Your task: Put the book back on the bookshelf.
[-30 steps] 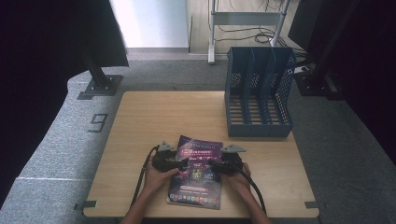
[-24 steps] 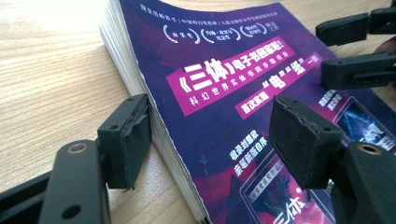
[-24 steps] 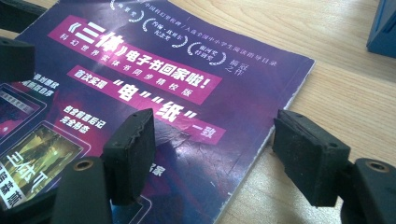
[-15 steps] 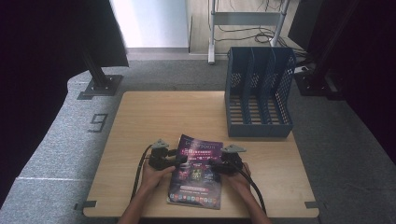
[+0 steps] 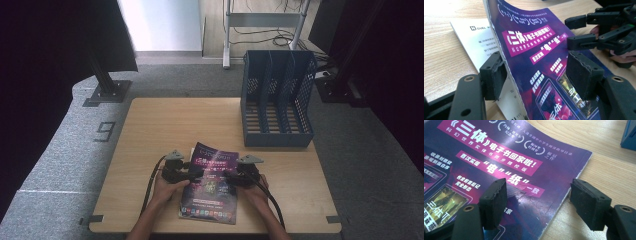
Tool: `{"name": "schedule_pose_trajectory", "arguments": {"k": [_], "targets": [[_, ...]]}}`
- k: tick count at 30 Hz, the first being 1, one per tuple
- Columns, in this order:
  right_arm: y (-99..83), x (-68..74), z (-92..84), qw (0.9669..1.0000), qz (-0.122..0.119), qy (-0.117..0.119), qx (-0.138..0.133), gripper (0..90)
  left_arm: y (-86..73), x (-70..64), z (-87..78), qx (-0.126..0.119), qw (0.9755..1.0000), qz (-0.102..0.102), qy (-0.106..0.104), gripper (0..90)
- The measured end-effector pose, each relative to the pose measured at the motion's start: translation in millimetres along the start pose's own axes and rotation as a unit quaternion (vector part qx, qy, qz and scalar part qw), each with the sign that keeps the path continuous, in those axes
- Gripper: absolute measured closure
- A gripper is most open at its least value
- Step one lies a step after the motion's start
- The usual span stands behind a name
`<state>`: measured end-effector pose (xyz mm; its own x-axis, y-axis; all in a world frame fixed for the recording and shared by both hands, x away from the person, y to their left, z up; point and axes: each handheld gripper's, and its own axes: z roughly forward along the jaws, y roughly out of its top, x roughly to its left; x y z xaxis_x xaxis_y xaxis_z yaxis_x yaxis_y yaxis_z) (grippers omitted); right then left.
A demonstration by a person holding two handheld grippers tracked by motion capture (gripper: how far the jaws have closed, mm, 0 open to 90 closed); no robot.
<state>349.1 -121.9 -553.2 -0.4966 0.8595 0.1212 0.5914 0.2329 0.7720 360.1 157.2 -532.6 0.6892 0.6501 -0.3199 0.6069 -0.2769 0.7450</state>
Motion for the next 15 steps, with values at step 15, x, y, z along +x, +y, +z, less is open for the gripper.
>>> {"name": "schedule_pose_trajectory", "arguments": {"k": [15], "targets": [[0.0,-0.1,0.0,1.0,0.001,0.0,0.0,29.3,17.7,-13.2,19.2,0.032,0.9965,0.052,0.057,38.3]]}}
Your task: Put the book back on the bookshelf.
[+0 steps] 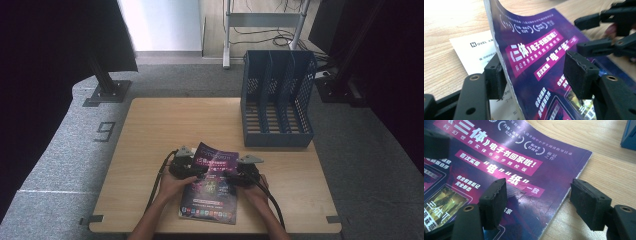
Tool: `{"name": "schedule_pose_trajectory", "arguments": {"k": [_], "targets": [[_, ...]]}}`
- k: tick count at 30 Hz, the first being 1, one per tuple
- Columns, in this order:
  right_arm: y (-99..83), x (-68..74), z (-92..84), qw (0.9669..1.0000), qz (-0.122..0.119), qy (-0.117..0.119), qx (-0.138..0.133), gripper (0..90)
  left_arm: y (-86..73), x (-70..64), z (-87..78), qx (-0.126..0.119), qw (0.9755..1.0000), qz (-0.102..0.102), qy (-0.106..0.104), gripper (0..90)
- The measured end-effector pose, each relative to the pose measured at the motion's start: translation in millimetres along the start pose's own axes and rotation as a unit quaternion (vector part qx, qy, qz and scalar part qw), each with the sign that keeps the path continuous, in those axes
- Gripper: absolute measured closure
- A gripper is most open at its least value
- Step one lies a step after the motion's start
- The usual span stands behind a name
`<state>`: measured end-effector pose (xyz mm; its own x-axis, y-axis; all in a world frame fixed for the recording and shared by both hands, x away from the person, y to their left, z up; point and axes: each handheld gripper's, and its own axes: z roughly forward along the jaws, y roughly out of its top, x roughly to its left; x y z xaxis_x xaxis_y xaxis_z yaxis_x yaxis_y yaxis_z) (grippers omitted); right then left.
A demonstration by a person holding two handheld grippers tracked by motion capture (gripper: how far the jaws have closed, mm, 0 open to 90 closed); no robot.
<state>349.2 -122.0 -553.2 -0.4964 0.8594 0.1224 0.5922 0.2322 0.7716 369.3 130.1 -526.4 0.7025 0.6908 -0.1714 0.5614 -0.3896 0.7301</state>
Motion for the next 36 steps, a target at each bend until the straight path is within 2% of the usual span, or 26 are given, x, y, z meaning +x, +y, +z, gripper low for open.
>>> {"name": "schedule_pose_trajectory", "arguments": {"k": [2,5,10,16,21,36], "targets": [[0.0,-0.1,0.0,1.0,0.0,0.0,0.0,29.3,-2.0,-0.2,-0.3,0.0,1.0,0.001,0.004,39.3],[-0.1,0.2,0.0,1.0,0.0,-0.001,0.0,29.5,-6.6,3.1,-1.2,-0.005,0.9999,-0.011,0.0,42.2],[-0.2,0.7,-0.3,1.0,0.0,-0.002,-0.001,29.7,-11.1,6.1,1.1,-0.002,0.9998,-0.014,0.009,45.8],[-0.2,0.5,-0.2,1.0,0.001,-0.001,0.0,29.6,-11.2,4.3,1.6,-0.005,0.9999,-0.012,0.002,51.4],[-0.2,0.6,-0.2,1.0,0.0,-0.002,0.0,29.6,-10.4,1.3,-0.3,-0.008,0.9999,-0.011,-0.011,50.7],[-0.1,0.2,0.0,1.0,0.002,-0.001,0.0,29.5,-10.8,-1.7,3.2,-0.006,1.0,-0.005,0.002,53.2]]}}
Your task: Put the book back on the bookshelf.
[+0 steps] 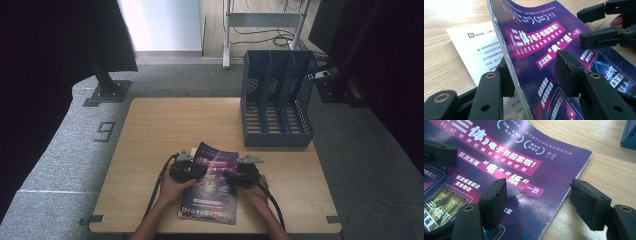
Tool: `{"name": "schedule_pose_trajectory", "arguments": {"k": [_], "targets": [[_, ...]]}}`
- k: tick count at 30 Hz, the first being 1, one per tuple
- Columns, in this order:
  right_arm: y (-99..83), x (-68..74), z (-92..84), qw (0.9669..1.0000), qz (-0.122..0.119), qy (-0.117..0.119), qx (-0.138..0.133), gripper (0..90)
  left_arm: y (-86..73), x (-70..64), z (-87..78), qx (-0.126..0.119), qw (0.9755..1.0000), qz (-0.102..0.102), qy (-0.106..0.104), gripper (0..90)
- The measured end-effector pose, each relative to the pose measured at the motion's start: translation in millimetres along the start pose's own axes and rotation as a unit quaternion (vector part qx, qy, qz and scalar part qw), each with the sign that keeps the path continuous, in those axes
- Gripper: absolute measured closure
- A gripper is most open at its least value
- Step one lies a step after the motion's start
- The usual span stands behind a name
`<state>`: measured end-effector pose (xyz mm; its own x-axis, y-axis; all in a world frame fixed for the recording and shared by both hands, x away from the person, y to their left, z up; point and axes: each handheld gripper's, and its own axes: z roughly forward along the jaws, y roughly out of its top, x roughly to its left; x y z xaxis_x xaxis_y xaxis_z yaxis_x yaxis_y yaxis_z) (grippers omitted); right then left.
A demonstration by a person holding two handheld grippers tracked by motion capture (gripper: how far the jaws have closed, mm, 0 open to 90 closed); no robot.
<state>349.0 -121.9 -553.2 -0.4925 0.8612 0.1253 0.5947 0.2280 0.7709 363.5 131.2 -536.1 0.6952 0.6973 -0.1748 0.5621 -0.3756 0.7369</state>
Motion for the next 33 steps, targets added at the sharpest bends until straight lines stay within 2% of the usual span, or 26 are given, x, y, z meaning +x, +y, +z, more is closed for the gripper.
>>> {"name": "schedule_pose_trajectory", "arguments": {"k": [6,19,33], "targets": [[0.0,-0.1,0.0,1.0,0.0,0.0,0.0,29.4,-0.6,-0.3,3.1,0.005,1.0,-0.001,0.004,53.8],[0.0,-0.2,0.0,1.0,0.001,0.001,0.001,29.4,-0.3,-1.6,-1.1,-0.015,0.9999,0.002,-0.001,73.5],[0.0,-0.2,0.0,1.0,0.002,0.001,0.001,29.4,-1.3,-1.4,-2.6,-0.033,0.9994,-0.001,-0.012,83.7]]}}
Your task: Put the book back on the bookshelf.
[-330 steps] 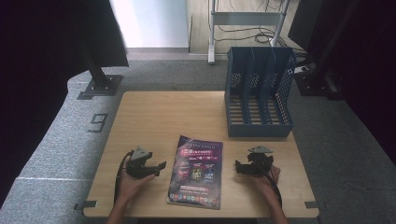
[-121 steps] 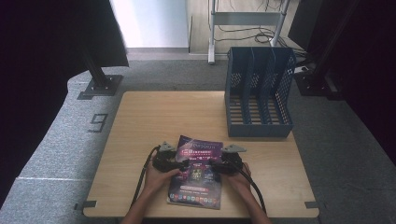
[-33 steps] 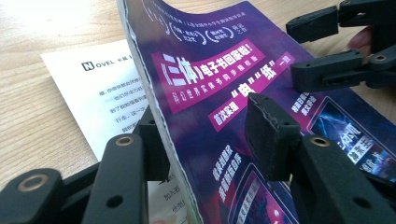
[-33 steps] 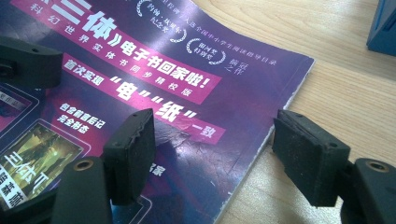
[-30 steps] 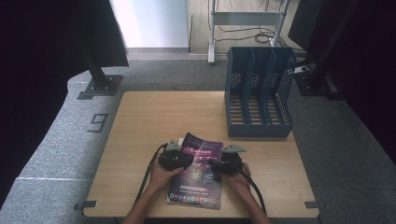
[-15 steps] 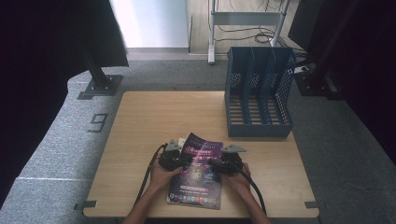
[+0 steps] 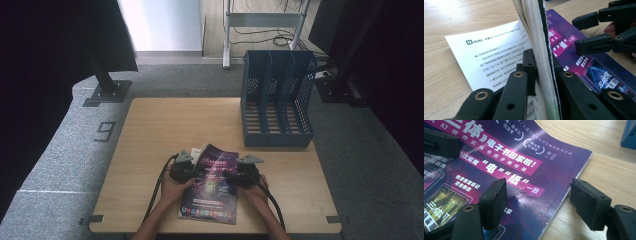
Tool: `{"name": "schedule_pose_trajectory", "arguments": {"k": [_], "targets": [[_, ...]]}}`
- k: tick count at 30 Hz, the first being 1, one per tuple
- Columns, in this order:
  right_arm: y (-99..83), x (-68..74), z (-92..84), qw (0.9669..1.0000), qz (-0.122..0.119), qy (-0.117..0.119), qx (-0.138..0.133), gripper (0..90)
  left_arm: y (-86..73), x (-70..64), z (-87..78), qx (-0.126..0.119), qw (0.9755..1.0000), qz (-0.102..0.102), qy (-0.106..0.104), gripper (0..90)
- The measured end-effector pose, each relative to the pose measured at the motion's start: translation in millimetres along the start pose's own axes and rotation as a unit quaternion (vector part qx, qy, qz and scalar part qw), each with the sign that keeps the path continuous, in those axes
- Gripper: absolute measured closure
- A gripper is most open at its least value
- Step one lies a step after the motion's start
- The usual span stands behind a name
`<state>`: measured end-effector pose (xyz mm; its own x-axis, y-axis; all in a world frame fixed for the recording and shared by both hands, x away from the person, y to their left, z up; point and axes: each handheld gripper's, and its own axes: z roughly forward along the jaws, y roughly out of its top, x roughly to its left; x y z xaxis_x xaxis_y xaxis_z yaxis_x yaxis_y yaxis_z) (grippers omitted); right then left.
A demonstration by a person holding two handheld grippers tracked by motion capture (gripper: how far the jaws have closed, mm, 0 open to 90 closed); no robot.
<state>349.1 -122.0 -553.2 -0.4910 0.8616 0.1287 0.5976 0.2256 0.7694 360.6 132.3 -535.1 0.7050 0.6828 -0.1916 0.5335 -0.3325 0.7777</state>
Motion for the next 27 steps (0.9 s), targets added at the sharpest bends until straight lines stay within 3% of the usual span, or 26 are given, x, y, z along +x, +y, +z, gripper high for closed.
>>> {"name": "schedule_pose_trajectory", "arguments": {"k": [7,17,22,27], "targets": [[0.1,-0.1,0.0,1.0,-0.001,0.001,0.0,29.3,2.7,-2.9,-5.6,-0.017,0.9997,0.001,-0.014,87.2],[0.5,-3.9,-2.5,0.9999,0.002,0.011,0.0,26.2,8.4,-12.8,-13.6,-0.041,0.9988,0.025,-0.011,87.8],[1.8,-5.8,-6.3,0.9998,0.007,0.013,-0.009,26.6,11.7,-18.8,-19.3,-0.057,0.9977,0.034,-0.01,87.8],[3.9,-6.3,-12.1,0.999,0.01,0.032,-0.028,27.0,16.3,-25.6,-26.0,-0.07,0.9966,0.042,-0.013,87.8]]}}
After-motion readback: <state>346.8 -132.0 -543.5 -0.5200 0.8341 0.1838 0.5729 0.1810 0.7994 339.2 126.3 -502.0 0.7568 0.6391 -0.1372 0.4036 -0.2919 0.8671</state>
